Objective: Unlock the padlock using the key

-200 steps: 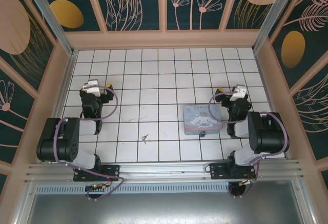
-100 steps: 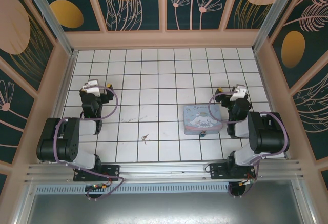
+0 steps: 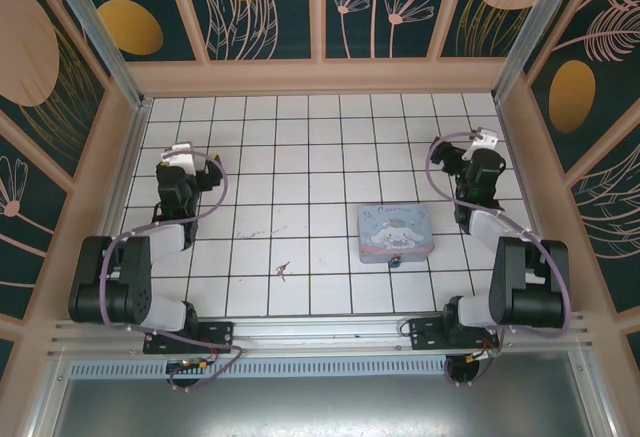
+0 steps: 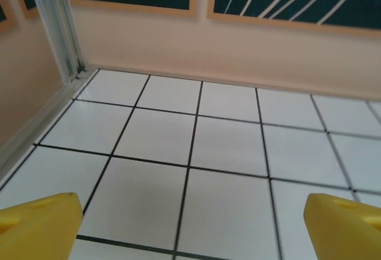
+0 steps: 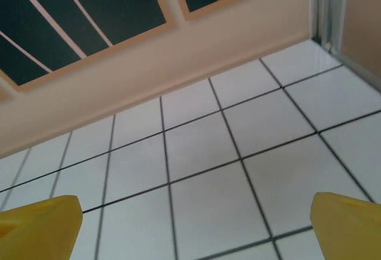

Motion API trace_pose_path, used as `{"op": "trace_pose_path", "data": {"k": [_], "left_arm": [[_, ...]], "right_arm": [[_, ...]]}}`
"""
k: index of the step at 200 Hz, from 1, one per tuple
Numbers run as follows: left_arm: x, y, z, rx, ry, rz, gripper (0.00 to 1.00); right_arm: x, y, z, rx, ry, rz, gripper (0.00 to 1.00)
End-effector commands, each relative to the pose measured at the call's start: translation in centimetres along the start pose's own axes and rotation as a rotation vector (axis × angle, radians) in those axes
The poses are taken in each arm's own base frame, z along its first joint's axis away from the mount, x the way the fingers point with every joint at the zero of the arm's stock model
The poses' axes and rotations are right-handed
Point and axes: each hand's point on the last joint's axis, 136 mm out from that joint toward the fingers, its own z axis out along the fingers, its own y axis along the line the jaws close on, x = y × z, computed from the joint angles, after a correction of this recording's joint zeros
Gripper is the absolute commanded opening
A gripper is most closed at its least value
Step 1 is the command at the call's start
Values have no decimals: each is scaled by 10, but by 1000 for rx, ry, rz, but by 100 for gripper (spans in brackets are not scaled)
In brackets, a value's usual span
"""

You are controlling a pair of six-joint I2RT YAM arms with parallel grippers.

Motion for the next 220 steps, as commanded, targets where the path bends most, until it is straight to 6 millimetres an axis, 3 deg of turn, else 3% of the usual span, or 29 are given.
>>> {"op": "trace_pose_path", "data": {"k": [1, 24, 59, 99, 140, 197, 220], "left_arm": [[-25, -13, 1, 48, 50, -170, 94], [-41, -37, -7, 168, 55, -272, 94], [-45, -66, -22, 241, 137, -297, 93], [-22, -110, -42, 358, 299, -368, 89], [6, -147, -64, 435, 442, -386, 88], [42, -197, -99, 528, 583, -366, 88], [59, -215, -115, 576, 640, -395, 89]], "right_arm": [[2, 18, -14, -62, 102, 133, 99], [17, 28, -31, -96, 215, 206, 96], [47, 21, -64, -16, 353, 311, 93], [86, 21, -94, 23, 479, 336, 91], [123, 25, -109, 39, 548, 350, 88], [154, 38, -121, 53, 607, 322, 88], [165, 58, -125, -18, 635, 354, 79]]}}
